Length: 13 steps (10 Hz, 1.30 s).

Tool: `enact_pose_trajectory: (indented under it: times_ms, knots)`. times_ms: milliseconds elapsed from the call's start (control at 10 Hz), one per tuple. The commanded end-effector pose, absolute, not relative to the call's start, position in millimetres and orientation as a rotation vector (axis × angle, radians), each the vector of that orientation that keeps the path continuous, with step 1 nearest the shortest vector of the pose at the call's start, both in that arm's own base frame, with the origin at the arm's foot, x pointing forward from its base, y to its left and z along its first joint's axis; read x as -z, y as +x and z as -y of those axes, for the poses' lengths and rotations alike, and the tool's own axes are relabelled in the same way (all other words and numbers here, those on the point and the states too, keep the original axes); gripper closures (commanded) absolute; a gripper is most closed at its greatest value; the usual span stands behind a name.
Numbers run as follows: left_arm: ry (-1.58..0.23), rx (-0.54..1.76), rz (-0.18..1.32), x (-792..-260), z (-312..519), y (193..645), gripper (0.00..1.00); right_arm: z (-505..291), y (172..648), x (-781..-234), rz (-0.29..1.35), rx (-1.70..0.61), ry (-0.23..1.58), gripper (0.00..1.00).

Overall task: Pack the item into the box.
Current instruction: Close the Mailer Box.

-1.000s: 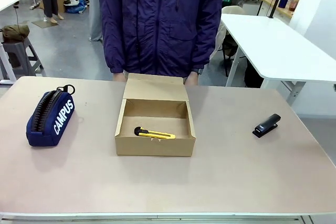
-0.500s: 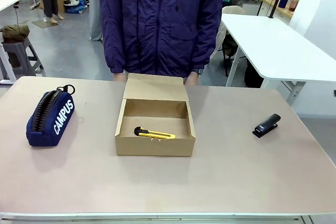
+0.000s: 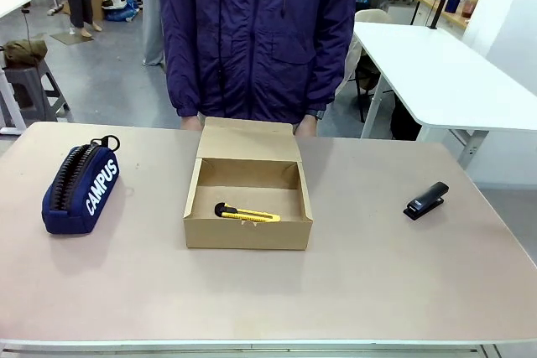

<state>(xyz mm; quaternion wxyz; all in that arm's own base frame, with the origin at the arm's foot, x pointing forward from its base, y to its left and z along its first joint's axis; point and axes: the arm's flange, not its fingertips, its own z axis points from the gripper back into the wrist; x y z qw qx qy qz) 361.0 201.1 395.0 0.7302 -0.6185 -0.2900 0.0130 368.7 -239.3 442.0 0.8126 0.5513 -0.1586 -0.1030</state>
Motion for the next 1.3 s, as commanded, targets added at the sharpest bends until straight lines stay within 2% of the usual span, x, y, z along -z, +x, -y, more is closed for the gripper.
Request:
enact_pose_trajectory:
  times_ms: [0, 1200]
  knots:
    - [-1.371, -0.018, 0.650, -397.9, -199.0, 360.4, 0.00, 239.0, 369.2, -444.2, 0.340, 0.214, 1.189, 0.00]
    - [-1.371, -0.018, 0.650, -397.9, -199.0, 360.4, 0.00, 239.0, 369.2, -444.2, 0.340, 0.214, 1.189, 0.00]
